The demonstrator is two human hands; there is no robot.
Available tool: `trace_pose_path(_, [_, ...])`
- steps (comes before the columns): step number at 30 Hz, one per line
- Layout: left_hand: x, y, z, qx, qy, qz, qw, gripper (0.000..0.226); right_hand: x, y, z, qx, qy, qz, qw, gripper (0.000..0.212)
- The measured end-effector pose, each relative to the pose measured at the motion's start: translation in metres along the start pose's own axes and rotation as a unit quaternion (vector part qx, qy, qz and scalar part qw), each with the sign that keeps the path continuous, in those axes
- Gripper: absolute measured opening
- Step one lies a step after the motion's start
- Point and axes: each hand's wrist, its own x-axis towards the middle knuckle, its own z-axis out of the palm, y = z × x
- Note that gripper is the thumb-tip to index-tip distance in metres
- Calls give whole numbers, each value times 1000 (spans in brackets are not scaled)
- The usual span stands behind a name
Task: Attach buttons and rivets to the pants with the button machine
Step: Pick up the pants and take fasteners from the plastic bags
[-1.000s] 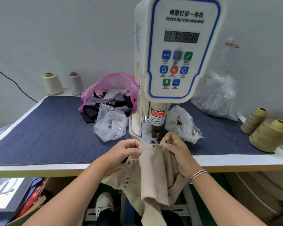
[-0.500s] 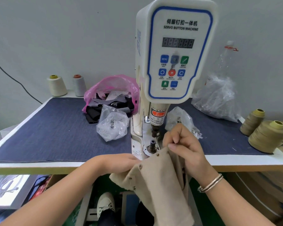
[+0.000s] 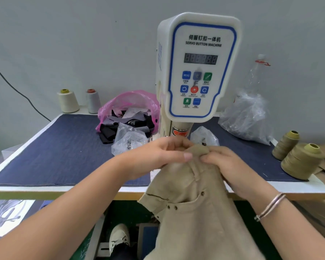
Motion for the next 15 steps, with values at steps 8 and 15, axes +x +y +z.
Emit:
trace_pose_path(8, [-18, -80, -3, 191, -142, -142, 961, 27, -2, -22, -26, 380, 128, -66, 913, 10])
trace_pose_path(15, [-37, -97, -19, 267, 4, -121, 956, 13, -6, -30, -83, 291, 34, -146, 945, 23])
